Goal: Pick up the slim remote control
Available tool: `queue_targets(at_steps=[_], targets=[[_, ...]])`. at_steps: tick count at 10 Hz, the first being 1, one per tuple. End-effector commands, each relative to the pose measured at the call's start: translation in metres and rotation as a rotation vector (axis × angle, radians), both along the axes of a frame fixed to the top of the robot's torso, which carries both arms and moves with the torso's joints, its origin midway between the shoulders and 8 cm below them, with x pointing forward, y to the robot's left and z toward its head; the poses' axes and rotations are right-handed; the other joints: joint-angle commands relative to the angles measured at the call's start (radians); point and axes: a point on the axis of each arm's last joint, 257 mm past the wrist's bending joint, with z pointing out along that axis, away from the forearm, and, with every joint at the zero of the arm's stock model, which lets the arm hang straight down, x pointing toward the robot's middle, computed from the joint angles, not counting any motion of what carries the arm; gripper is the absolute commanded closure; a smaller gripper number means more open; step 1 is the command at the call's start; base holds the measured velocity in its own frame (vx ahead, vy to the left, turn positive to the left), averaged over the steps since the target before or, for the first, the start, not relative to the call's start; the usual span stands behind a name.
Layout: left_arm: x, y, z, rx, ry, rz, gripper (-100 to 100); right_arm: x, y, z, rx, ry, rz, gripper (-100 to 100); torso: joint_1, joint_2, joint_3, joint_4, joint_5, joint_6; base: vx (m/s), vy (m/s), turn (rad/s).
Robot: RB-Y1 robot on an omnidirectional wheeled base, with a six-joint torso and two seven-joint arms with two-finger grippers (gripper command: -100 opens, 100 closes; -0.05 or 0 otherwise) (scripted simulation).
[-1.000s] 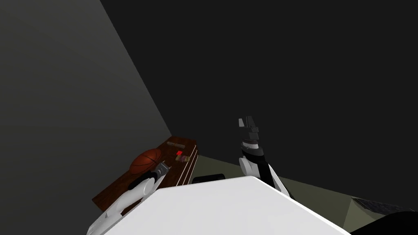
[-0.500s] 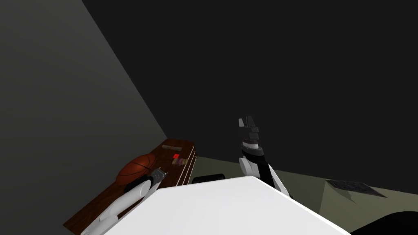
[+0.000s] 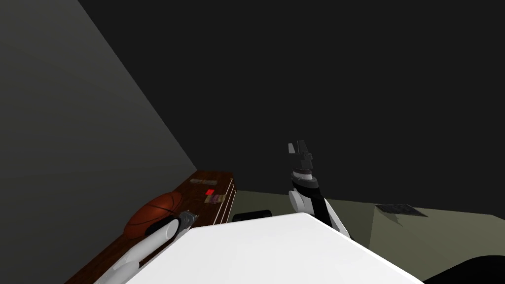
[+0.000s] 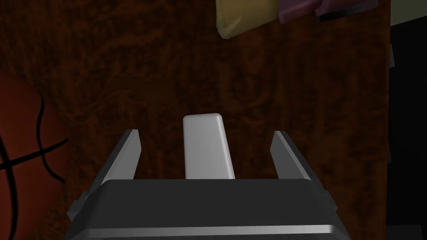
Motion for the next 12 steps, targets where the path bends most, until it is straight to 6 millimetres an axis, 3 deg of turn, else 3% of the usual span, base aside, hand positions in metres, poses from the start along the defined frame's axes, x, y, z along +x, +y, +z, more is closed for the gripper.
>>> queue_targets(at_steps=[1,4,6,7,12], targets=[[-0.022,0.011,-0.008,-0.037,0.058,0.068,-100,0.0,0.0,0.0,0.0,0.0,0.0,0,0.0,0.0,0.0,0.0,0.0,0.0,0.008,0.039,-0.339],[-0.048,0.016,-0.02,-0.069,0.124,0.123,-100,0.0,0.0,0.0,0.0,0.0,0.0,0,0.001,0.0,0.0,0.0,0.0,-0.001,0.002,0.038,-0.084],[-0.08,0.021,-0.031,-0.119,0.204,0.209,-100,0.0,0.0,0.0,0.0,0.0,0.0,0,0.001,0.0,0.0,0.0,0.0,-0.001,0.002,0.042,-0.183],[-0.081,0.02,-0.031,-0.12,0.206,0.209,-100,0.0,0.0,0.0,0.0,0.0,0.0,0,0.002,0.0,0.0,0.0,0.0,-0.001,-0.002,0.045,-0.078],[-0.147,0.01,-0.05,-0.228,0.362,0.363,-100,0.0,0.0,0.0,0.0,0.0,0.0,0,0.003,0.001,0.001,0.0,0.001,-0.001,-0.007,0.054,-0.135]])
